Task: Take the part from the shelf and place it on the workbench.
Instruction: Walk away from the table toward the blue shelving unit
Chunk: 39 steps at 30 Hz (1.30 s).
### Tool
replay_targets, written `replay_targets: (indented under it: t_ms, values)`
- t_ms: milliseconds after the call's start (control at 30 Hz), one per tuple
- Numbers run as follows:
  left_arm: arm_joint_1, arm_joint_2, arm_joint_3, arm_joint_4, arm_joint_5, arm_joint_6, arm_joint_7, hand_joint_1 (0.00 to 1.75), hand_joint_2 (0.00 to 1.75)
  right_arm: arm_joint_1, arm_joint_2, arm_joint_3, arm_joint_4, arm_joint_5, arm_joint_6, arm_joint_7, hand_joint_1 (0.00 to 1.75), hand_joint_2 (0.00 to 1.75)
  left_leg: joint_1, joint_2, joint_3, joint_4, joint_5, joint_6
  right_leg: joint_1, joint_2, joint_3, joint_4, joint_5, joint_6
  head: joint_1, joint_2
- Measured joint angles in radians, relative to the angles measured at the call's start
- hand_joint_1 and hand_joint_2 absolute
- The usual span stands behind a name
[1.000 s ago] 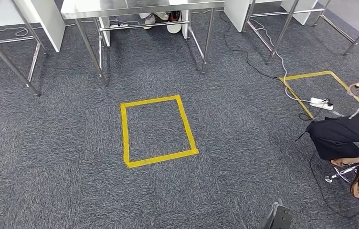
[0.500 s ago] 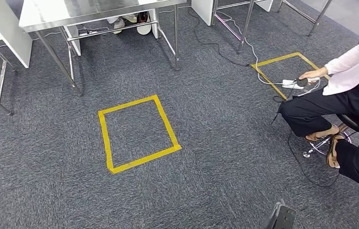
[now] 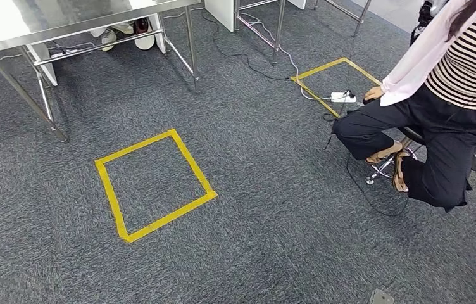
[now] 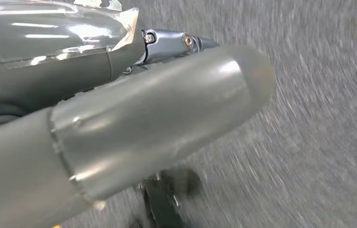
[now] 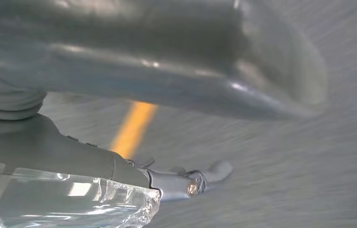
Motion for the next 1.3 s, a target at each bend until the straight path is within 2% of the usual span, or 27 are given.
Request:
replay_targets:
  t_ms: [33, 67, 100, 133, 200, 267, 300, 367, 433, 467, 500, 533, 567, 633, 700, 733, 800, 833, 867, 933, 1000, 1033, 1067, 1100, 1167, 1233, 1300]
  values:
    - [-0.001, 0.000, 0.021, 0.000, 0.037, -0.013, 0.008, 0.00, 0.00, 0.014, -0.007, -0.004, 0.022, 0.005, -0.017, 0.090, 0.00, 0.00, 0.000, 0.011, 0.000, 0.000, -0.001, -0.001, -0.003, -0.006, 0.016, -0.022, 0.012, 0.009, 0.000, 0.000]
    - [-0.002, 0.001, 0.043, 0.000, 0.065, -0.014, 0.020, 0.00, 0.00, 0.029, -0.012, -0.006, 0.041, 0.012, -0.032, 0.178, 0.00, 0.00, 0.001, 0.022, 0.002, 0.001, -0.002, -0.003, -0.007, -0.016, 0.050, -0.079, 0.033, 0.018, 0.001, 0.000]
    - [-0.001, 0.002, 0.063, 0.000, 0.080, 0.000, 0.036, 0.00, 0.00, 0.042, -0.016, -0.007, 0.055, 0.022, -0.046, 0.256, 0.00, 0.00, 0.000, 0.032, 0.004, 0.001, -0.004, -0.007, -0.009, -0.038, 0.093, -0.155, 0.056, 0.025, 0.001, 0.000]
    - [0.000, 0.004, 0.080, 0.000, 0.083, 0.027, 0.056, 0.00, 0.00, 0.052, -0.018, -0.007, 0.067, 0.034, -0.058, 0.331, 0.00, 0.00, -0.002, 0.044, 0.005, 0.003, -0.008, -0.013, -0.007, -0.058, 0.130, -0.220, 0.077, 0.027, 0.002, 0.000]
    - [0.002, 0.011, 0.099, 0.000, 0.063, 0.103, 0.095, 0.00, 0.00, 0.058, -0.017, -0.003, 0.082, 0.059, -0.069, 0.438, 0.00, 0.00, -0.007, 0.068, 0.008, 0.007, -0.014, -0.027, -0.003, -0.078, 0.160, -0.281, 0.097, 0.015, -0.001, 0.000]
    - [0.001, 0.016, 0.103, 0.000, 0.028, 0.177, 0.136, 0.00, 0.00, 0.062, -0.014, 0.005, 0.095, 0.080, -0.075, 0.506, 0.00, 0.00, -0.005, 0.086, 0.012, 0.009, -0.019, -0.040, -0.002, -0.056, 0.155, -0.281, 0.102, -0.001, -0.006, 0.000]
    - [0.000, 0.017, 0.103, 0.000, 0.013, 0.208, 0.164, 0.00, 0.00, 0.065, -0.010, 0.011, 0.101, 0.089, -0.080, 0.529, 0.00, 0.00, -0.002, 0.077, 0.013, 0.015, -0.026, -0.047, -0.004, -0.046, 0.155, -0.281, 0.103, -0.008, -0.008, 0.000]
    - [0.000, 0.015, 0.102, 0.000, -0.013, 0.269, 0.241, 0.00, 0.00, 0.068, -0.001, 0.027, 0.110, 0.116, -0.094, 0.564, 0.00, 0.00, 0.004, 0.030, -0.008, 0.073, -0.072, -0.057, -0.009, -0.029, 0.155, -0.283, 0.108, -0.021, -0.010, 0.000]
    - [0.007, 0.010, 0.101, 0.002, -0.034, 0.324, 0.324, 0.00, 0.00, 0.067, 0.010, 0.051, 0.116, 0.161, -0.112, 0.586, 0.00, 0.00, 0.006, -0.017, -0.063, 0.200, -0.145, -0.059, -0.005, -0.010, 0.149, -0.282, 0.112, -0.032, -0.011, 0.000]
    - [0.010, 0.008, 0.100, 0.004, -0.043, 0.346, 0.359, 0.00, 0.00, 0.067, 0.015, 0.067, 0.119, 0.189, -0.124, 0.591, 0.00, 0.00, 0.006, -0.026, -0.090, 0.258, -0.169, -0.057, -0.002, 0.002, 0.147, -0.282, 0.114, -0.036, -0.010, 0.000]
    - [0.013, 0.005, 0.099, 0.005, -0.054, 0.367, 0.388, 0.00, 0.00, 0.068, 0.018, 0.085, 0.121, 0.211, -0.138, 0.593, 0.00, 0.00, 0.006, -0.031, -0.105, 0.290, -0.175, -0.056, 0.000, 0.015, 0.145, -0.281, 0.115, -0.037, -0.010, 0.000]
    - [0.014, 0.002, 0.097, 0.005, -0.071, 0.392, 0.415, 0.00, 0.00, 0.069, 0.019, 0.102, 0.123, 0.226, -0.152, 0.589, 0.00, 0.00, 0.006, -0.034, -0.101, 0.284, -0.160, -0.054, 0.001, 0.027, 0.145, -0.280, 0.116, -0.038, -0.010, 0.000]
    - [0.015, -0.001, 0.092, 0.005, -0.098, 0.428, 0.446, 0.00, 0.00, 0.070, 0.019, 0.115, 0.124, 0.233, -0.164, 0.580, 0.00, 0.00, 0.007, -0.039, -0.080, 0.243, -0.129, -0.052, 0.002, 0.040, 0.145, -0.279, 0.116, -0.037, -0.010, 0.000]
    - [0.016, -0.006, 0.062, 0.005, -0.201, 0.531, 0.531, 0.00, 0.00, 0.067, 0.019, 0.131, 0.124, 0.242, -0.183, 0.564, 0.00, 0.00, 0.012, -0.074, -0.015, 0.114, -0.068, -0.049, 0.004, 0.065, 0.143, -0.271, 0.117, -0.035, -0.010, 0.000]
    - [0.018, -0.012, 0.011, -0.002, -0.335, 0.615, 0.613, 0.00, 0.00, 0.064, 0.021, 0.147, 0.124, 0.254, -0.200, 0.561, 0.00, 0.00, 0.012, -0.103, 0.018, 0.043, -0.049, -0.044, 0.008, 0.084, 0.134, -0.265, 0.120, -0.026, -0.009, 0.000]
    - [0.019, -0.016, -0.013, -0.012, -0.393, 0.632, 0.637, 0.00, 0.00, 0.063, 0.021, 0.153, 0.125, 0.254, -0.205, 0.562, 0.00, 0.00, 0.008, -0.103, 0.018, 0.039, -0.050, -0.040, 0.008, 0.092, 0.128, -0.266, 0.123, -0.019, -0.009, 0.000]
    - [0.018, -0.027, -0.035, -0.035, -0.470, 0.641, 0.656, 0.00, 0.00, 0.064, 0.023, 0.157, 0.126, 0.243, -0.208, 0.563, 0.00, 0.00, 0.002, -0.081, 0.018, 0.032, -0.041, -0.024, 0.005, 0.097, 0.117, -0.265, 0.127, -0.005, -0.009, 0.000]
    - [0.017, -0.032, -0.038, -0.041, -0.484, 0.643, 0.657, 0.00, 0.00, 0.063, 0.024, 0.157, 0.127, 0.238, -0.208, 0.563, 0.00, 0.00, 0.002, -0.070, 0.018, 0.028, -0.036, -0.015, 0.005, 0.081, 0.106, -0.249, 0.118, -0.003, -0.009, 0.000]
    - [0.016, -0.036, -0.037, -0.044, -0.484, 0.644, 0.655, 0.00, 0.00, 0.063, 0.025, 0.157, 0.128, 0.234, -0.207, 0.563, 0.00, 0.00, 0.002, -0.056, 0.017, 0.024, -0.032, -0.008, 0.006, 0.058, 0.088, -0.215, 0.098, -0.004, -0.007, 0.000]
    - [0.017, -0.041, -0.030, -0.042, -0.455, 0.636, 0.643, 0.00, 0.00, 0.061, 0.026, 0.157, 0.128, 0.230, -0.200, 0.562, 0.00, 0.00, 0.000, -0.027, 0.013, 0.022, -0.029, -0.001, 0.006, 0.013, 0.029, -0.090, 0.034, -0.009, -0.004, 0.000]
    - [0.016, -0.045, -0.012, -0.037, -0.408, 0.610, 0.625, 0.00, 0.00, 0.062, 0.027, 0.157, 0.128, 0.228, -0.188, 0.561, 0.00, 0.00, -0.003, 0.004, 0.009, 0.023, -0.029, -0.001, 0.005, 0.001, -0.017, 0.017, -0.008, -0.004, -0.003, 0.000]
    - [0.015, -0.046, 0.000, -0.034, -0.384, 0.592, 0.617, 0.00, 0.00, 0.063, 0.027, 0.157, 0.129, 0.227, -0.181, 0.561, 0.00, 0.00, -0.003, 0.018, 0.008, 0.023, -0.030, -0.001, 0.004, -0.003, -0.012, 0.021, -0.007, 0.003, -0.003, 0.000]
    - [0.014, -0.048, 0.012, -0.032, -0.361, 0.573, 0.610, 0.00, 0.00, 0.064, 0.026, 0.157, 0.129, 0.226, -0.174, 0.561, 0.00, 0.00, -0.004, 0.031, 0.009, 0.023, -0.030, -0.001, 0.004, -0.009, 0.015, -0.019, 0.009, 0.010, -0.003, 0.000]
    - [0.011, -0.049, 0.025, -0.030, -0.343, 0.554, 0.604, 0.00, 0.00, 0.063, 0.024, 0.157, 0.129, 0.225, -0.168, 0.560, 0.00, 0.00, -0.004, 0.043, 0.010, 0.023, -0.031, -0.003, 0.003, -0.025, 0.059, -0.093, 0.033, 0.016, -0.002, 0.000]
    - [0.006, -0.052, 0.047, -0.027, -0.318, 0.525, 0.595, 0.00, 0.00, 0.060, 0.022, 0.157, 0.129, 0.222, -0.161, 0.559, 0.00, 0.00, -0.008, 0.061, 0.015, 0.024, -0.035, -0.010, 0.007, -0.074, 0.134, -0.229, 0.075, 0.013, -0.002, 0.000]
    - [0.002, -0.053, 0.065, -0.025, -0.308, 0.512, 0.592, 0.00, 0.00, 0.058, 0.022, 0.156, 0.129, 0.220, -0.157, 0.559, 0.00, 0.00, -0.012, 0.078, 0.020, 0.025, -0.040, -0.021, 0.014, -0.094, 0.151, -0.271, 0.091, -0.001, -0.003, 0.000]
    - [-0.002, -0.054, 0.075, -0.023, -0.303, 0.504, 0.590, 0.00, 0.00, 0.058, 0.020, 0.156, 0.130, 0.218, -0.154, 0.559, 0.00, 0.00, -0.009, 0.093, 0.027, 0.024, -0.045, -0.032, 0.010, -0.070, 0.150, -0.275, 0.097, -0.014, -0.003, 0.000]
